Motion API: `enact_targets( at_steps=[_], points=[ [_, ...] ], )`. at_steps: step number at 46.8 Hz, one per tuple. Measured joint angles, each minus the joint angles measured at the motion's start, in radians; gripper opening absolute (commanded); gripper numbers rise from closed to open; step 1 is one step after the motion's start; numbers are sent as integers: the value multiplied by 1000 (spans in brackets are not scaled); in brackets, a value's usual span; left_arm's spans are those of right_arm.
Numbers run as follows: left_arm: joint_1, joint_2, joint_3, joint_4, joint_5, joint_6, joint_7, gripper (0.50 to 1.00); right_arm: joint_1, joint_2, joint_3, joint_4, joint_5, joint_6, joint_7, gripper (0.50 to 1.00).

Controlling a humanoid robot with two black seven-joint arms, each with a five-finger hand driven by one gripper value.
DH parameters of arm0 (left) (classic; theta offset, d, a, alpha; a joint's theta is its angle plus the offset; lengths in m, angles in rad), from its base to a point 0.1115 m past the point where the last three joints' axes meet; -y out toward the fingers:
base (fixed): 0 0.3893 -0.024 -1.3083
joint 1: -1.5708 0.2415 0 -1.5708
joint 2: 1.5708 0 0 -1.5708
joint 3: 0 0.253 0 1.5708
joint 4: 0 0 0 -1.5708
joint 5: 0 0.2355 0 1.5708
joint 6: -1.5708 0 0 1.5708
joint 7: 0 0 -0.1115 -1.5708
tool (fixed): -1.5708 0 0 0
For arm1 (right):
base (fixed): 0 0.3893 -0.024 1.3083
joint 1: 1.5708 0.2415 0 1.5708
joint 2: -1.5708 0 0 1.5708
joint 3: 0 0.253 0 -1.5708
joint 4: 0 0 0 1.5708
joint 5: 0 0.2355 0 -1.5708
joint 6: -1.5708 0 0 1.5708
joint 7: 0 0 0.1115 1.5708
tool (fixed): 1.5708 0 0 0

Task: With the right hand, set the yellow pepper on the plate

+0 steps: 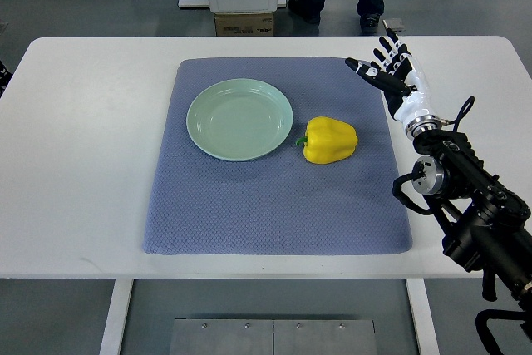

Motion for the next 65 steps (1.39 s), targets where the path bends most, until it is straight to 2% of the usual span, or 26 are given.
enact_targets(
  at_steps=[65],
  points=[
    [-3,0,0,1,0,0,0,1000,17,0,-2,0,0,0,5,1000]
  ],
)
